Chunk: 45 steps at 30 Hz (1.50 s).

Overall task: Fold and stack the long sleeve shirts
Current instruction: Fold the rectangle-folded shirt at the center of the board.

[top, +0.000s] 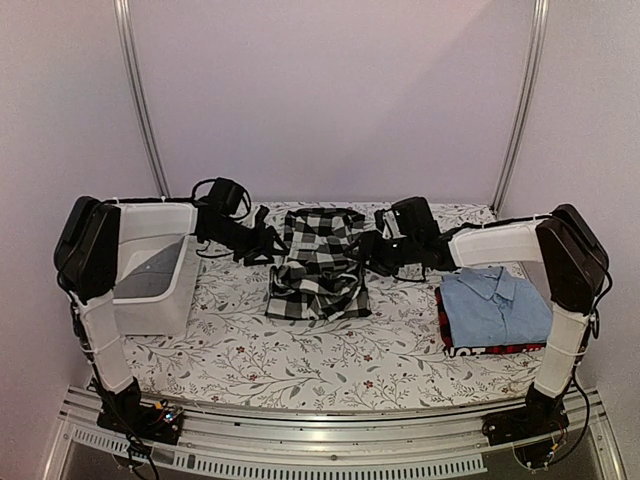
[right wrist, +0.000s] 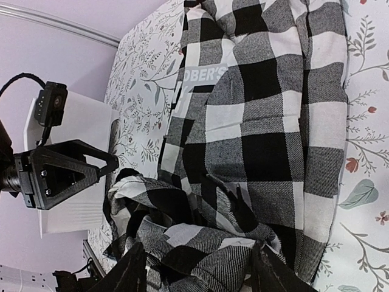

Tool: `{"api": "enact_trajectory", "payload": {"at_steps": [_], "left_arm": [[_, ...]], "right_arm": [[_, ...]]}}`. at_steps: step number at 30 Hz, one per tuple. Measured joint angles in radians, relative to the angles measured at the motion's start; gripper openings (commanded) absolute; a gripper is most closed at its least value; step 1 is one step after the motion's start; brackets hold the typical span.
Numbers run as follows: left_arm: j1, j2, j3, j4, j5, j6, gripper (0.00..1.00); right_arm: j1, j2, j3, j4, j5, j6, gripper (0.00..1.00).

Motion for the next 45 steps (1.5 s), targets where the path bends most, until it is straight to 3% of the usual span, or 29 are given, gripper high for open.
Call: {"api": "enact_trajectory", "payload": {"at_steps": [8,19,25,30,40,45], "left_arm": [[0.000,-0.098,-0.042,-0.013,-0.036,0.023,0.57],[-0.033,-0.415,-0.417,-0.012,-0.222,-0.051,0.14],[-0.131,-0.377,-0.471,0.006,-0.267,-0.097,0.08],[-0.156,-0.260,-0.419,0.030,-0.278,-0.110,0.07],[-0.156,0.004,-0.031,0.032,-0.296,-0.076,0.08],[-0.148,0.077,0.048,0.024,-0.290,-0.064,0.08]], "right_arm": [[0.012,-0.110,-0.049,-0.077,0.068,-0.091,0.56],[0.171,-0.234,-0.238,-0.135,0.174,-0.169,0.18],[0.270,-0.232,-0.261,-0.134,0.175,-0.168,0.10],[0.295,-0.198,-0.267,-0.090,0.169,-0.149,0.09],[0.296,-0.175,-0.335,-0.049,0.153,-0.115,0.10],[0.297,-0.137,-0.339,-0.006,0.134,-0.095,0.14]]}}
